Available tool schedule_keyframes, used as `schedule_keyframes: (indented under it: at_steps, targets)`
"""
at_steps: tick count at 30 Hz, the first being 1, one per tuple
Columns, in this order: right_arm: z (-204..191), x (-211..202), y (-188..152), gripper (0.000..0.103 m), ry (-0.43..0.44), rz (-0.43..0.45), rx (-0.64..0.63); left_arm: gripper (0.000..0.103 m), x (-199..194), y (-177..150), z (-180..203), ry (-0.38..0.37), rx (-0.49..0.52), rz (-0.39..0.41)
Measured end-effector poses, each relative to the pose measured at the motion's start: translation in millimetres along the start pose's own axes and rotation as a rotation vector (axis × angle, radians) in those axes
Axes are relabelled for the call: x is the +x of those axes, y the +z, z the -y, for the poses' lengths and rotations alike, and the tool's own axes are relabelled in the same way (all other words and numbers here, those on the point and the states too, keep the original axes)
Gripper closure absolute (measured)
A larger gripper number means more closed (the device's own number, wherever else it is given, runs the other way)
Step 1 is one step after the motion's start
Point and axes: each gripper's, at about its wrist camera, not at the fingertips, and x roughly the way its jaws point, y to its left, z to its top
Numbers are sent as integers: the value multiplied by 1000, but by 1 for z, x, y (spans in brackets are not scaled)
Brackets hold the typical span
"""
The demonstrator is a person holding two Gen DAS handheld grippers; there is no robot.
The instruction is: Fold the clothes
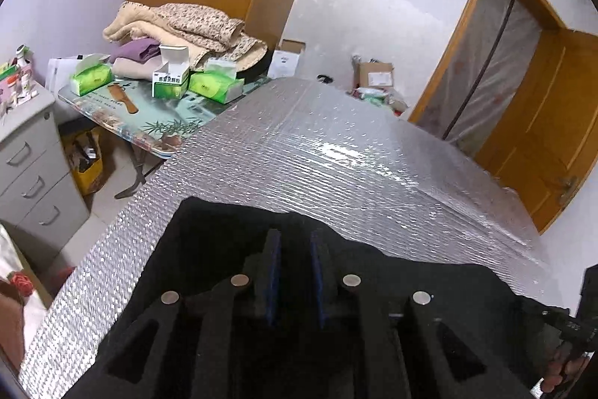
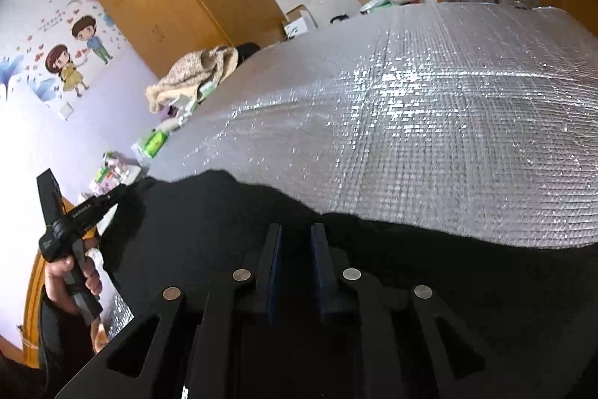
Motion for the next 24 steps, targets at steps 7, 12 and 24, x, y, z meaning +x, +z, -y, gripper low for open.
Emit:
schedule_keyframes:
  at_steps: [7, 12, 24]
  targets:
    - [38, -11, -9, 91, 25, 22, 160, 84, 8, -3, -8, 25, -29, -14]
    - [39, -33, -16, 86, 56, 58, 191, 84, -30, -18, -7, -19, -30, 56]
    - [21, -81, -78, 86, -55, 52, 40, 85, -65, -72, -29, 43, -59, 50]
